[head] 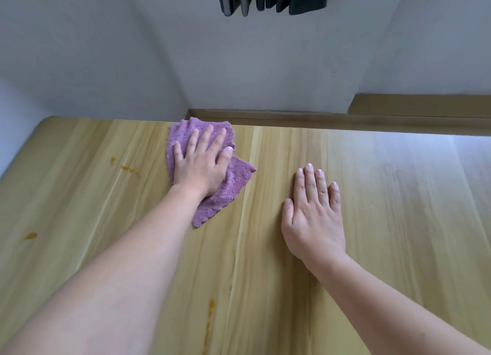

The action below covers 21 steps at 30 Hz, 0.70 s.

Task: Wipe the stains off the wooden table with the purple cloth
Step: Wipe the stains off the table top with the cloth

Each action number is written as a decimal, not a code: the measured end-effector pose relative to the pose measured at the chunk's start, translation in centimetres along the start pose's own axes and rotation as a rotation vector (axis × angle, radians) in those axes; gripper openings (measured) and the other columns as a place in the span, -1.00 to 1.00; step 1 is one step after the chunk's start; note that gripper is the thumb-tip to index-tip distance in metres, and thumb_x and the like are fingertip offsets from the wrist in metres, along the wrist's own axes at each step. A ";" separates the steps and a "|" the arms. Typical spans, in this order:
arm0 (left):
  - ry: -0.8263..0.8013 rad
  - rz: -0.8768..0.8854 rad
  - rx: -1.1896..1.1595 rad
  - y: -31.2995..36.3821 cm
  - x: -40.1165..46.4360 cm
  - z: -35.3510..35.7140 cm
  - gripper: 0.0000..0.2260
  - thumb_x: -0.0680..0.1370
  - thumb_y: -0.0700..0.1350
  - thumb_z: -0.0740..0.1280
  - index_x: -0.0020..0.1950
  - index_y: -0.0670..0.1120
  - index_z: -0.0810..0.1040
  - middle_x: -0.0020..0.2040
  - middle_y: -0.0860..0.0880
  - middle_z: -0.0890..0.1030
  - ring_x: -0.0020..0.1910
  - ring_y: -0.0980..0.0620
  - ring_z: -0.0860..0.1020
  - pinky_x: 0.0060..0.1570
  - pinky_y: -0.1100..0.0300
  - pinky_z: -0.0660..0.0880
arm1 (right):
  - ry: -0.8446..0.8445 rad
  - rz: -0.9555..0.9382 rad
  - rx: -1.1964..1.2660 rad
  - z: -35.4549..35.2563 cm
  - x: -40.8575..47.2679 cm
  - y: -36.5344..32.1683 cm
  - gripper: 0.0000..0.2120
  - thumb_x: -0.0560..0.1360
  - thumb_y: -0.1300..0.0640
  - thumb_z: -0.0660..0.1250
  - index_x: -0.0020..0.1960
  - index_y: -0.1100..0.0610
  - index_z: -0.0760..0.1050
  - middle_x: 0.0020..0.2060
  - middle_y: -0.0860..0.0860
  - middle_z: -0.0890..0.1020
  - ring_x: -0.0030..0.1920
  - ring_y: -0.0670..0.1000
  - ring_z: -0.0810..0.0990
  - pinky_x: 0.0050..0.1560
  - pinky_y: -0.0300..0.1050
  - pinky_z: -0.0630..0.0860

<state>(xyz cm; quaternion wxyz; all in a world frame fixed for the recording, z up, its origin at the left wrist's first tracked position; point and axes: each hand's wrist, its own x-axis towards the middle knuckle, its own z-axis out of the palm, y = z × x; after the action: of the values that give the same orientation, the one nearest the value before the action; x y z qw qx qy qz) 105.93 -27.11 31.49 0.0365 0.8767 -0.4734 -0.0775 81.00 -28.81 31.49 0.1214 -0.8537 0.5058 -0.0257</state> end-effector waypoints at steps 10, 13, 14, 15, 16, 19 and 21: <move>0.016 -0.068 0.003 5.1 -1.8 1.2 -0.48 0.62 0.20 -0.18 0.59 0.16 -0.08 0.61 0.10 -0.12 0.58 -0.08 -0.16 0.46 -0.26 -0.25 | 0.001 -0.004 -0.001 0.1 0.3 0.0 -0.38 0.57 -0.08 -0.24 0.58 0.11 -0.22 0.57 0.01 -0.21 0.54 -0.02 -0.31 0.52 0.07 -0.29; -0.011 0.193 0.025 9.7 -3.2 1.8 -0.47 0.61 0.20 -0.18 0.59 0.16 -0.03 0.61 0.10 -0.07 0.58 -0.07 -0.14 0.47 -0.24 -0.25 | 0.005 -0.009 -0.011 0.1 0.3 0.0 -0.37 0.57 -0.09 -0.25 0.58 0.12 -0.18 0.57 0.02 -0.17 0.55 -0.01 -0.28 0.52 0.07 -0.28; -0.027 0.259 0.037 10.0 -3.2 1.9 -0.47 0.61 0.20 -0.18 0.59 0.17 -0.01 0.61 0.10 -0.05 0.58 -0.05 -0.13 0.48 -0.22 -0.25 | 0.010 -0.010 -0.010 0.1 0.3 0.0 -0.37 0.57 -0.10 -0.24 0.58 0.13 -0.16 0.58 0.03 -0.15 0.55 0.00 -0.26 0.52 0.07 -0.27; -0.036 0.303 0.042 9.7 -3.0 1.7 -0.48 0.61 0.20 -0.16 0.58 0.18 0.00 0.61 0.11 -0.04 0.58 -0.03 -0.12 0.49 -0.20 -0.24 | 0.011 -0.013 -0.012 0.1 0.3 0.1 -0.37 0.57 -0.10 -0.23 0.58 0.14 -0.15 0.58 0.03 -0.14 0.55 0.00 -0.26 0.52 0.07 -0.27; -0.037 0.320 0.040 8.5 -2.9 1.4 -0.48 0.61 0.20 -0.15 0.58 0.20 0.01 0.61 0.11 -0.03 0.58 0.00 -0.11 0.50 -0.17 -0.24 | 0.005 -0.017 -0.019 0.1 0.3 0.0 -0.37 0.57 -0.09 -0.23 0.58 0.13 -0.15 0.58 0.03 -0.15 0.55 0.00 -0.26 0.52 0.07 -0.27; 0.005 0.185 0.013 2.8 -3.3 0.7 -0.47 0.59 0.24 -0.17 0.58 0.21 -0.02 0.61 0.13 -0.06 0.58 0.07 -0.16 0.51 -0.10 -0.24 | -0.005 -0.014 -0.019 0.1 0.3 0.1 -0.37 0.57 -0.09 -0.23 0.58 0.11 -0.20 0.57 0.01 -0.20 0.54 -0.02 -0.31 0.52 0.06 -0.29; 0.020 0.025 -0.005 -1.4 -4.6 0.5 -0.45 0.58 0.27 -0.20 0.58 0.21 -0.07 0.61 0.12 -0.10 0.57 0.07 -0.18 0.51 -0.10 -0.25 | -0.014 -0.012 -0.013 0.0 0.1 0.0 -0.38 0.57 -0.09 -0.23 0.58 0.10 -0.23 0.57 0.00 -0.22 0.53 -0.03 -0.34 0.51 0.05 -0.31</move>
<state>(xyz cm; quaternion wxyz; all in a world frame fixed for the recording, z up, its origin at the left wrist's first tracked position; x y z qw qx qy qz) 104.54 -22.45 31.26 0.0445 0.8713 -0.4836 -0.0697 81.07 -28.92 31.45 0.1191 -0.8578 0.4998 -0.0174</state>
